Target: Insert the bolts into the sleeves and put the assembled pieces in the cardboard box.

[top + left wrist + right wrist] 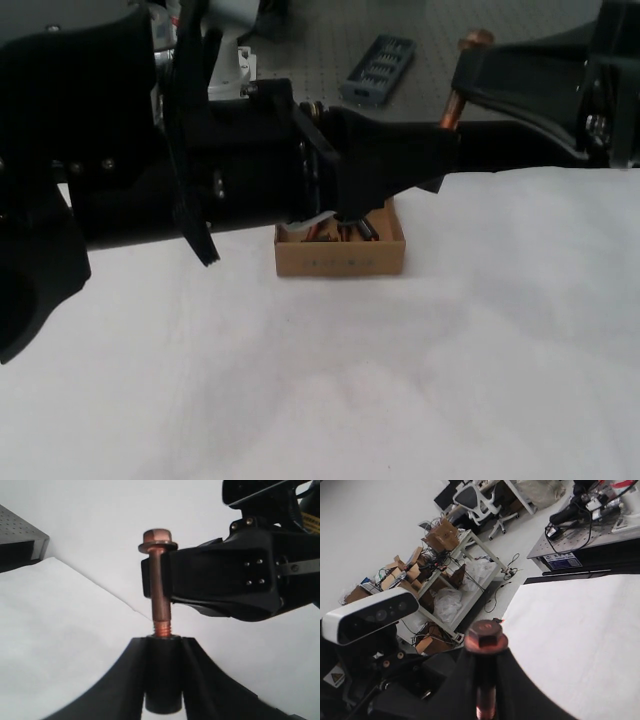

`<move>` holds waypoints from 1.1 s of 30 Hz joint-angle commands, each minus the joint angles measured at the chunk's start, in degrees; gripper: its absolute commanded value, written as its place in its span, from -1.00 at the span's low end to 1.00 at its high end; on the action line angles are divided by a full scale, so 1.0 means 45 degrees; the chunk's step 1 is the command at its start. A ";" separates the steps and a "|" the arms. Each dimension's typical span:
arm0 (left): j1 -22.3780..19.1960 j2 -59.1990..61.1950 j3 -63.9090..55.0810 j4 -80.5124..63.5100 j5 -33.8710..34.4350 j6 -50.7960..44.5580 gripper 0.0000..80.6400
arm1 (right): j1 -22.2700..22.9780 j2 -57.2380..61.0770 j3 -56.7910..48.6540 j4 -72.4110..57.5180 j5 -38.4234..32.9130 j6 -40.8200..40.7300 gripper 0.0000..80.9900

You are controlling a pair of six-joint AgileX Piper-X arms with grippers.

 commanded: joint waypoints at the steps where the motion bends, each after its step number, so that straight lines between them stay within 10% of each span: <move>1: 0.0064 -0.0154 -0.0086 -0.0422 -0.0524 -0.0206 -0.98 | 0.0007 -0.0202 0.0010 0.0484 -0.0321 -0.0275 -0.93; 29: 0.0064 -0.0154 -0.0086 -0.1091 -0.0710 -0.0161 -0.98 | 0.0007 -0.0202 0.0010 0.2027 -0.2248 -0.2219 -1.00; 33: 0.0064 -0.0154 -0.0086 -0.1091 -0.0710 -0.0161 -0.98 | 0.0007 -0.0202 0.0010 0.2027 -0.2160 -0.2596 -0.44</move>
